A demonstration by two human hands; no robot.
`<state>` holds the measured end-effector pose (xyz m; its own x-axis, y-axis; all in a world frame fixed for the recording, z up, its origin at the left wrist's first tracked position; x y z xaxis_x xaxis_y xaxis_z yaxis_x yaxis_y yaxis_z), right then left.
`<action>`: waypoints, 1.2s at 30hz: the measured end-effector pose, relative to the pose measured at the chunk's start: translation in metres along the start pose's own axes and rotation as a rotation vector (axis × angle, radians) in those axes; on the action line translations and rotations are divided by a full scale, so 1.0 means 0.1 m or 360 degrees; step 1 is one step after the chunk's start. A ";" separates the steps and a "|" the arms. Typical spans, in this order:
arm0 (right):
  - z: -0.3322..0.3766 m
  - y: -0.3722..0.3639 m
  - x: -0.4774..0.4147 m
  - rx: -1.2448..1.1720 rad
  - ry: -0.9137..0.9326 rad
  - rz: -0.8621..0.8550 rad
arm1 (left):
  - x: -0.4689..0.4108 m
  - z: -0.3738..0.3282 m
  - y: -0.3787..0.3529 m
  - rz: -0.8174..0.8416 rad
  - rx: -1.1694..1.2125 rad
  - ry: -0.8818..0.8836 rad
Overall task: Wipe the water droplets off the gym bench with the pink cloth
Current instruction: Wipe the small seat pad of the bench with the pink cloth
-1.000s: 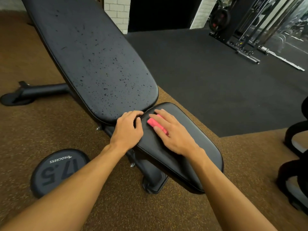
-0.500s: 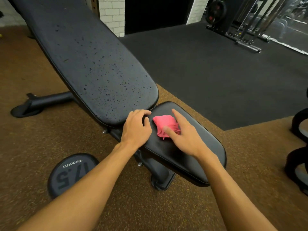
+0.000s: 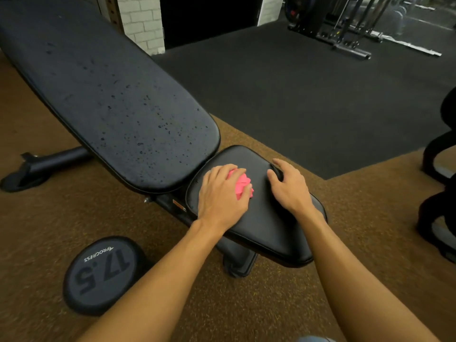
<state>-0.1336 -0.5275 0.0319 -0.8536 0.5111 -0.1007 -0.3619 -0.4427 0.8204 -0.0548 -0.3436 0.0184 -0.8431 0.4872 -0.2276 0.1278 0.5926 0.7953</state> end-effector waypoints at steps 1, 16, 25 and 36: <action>0.02 -0.02 -0.03 0.0045 -0.0021 0.0026 | 0.03 0.03 0.03 -0.0010 -0.0011 -0.0023; 0.05 -0.13 -0.05 0.0298 -0.0067 0.0017 | -0.21 0.09 0.11 0.0108 -0.0404 0.0230; 0.08 -0.12 -0.04 0.0280 -0.0098 -0.0013 | -0.08 0.21 0.20 0.0054 -0.0388 0.0243; 0.09 -0.10 -0.02 0.0275 -0.0106 -0.0004 | 0.26 0.14 0.34 0.0077 -0.0504 0.0246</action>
<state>-0.1245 -0.5176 0.0286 -0.8239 0.5623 -0.0699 -0.2894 -0.3114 0.9051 -0.0651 -0.3017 0.0319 -0.9122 0.3926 -0.1170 0.0216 0.3313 0.9433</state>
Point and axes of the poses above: each hand's wrist, its own x-axis away from the middle knuckle, its own y-axis out of the back of the hand, z = x × y, the point moved 3 cm from there along -x, towards the middle knuckle, and after that the axes turned 11 degrees about y, right-handed, at the moved point
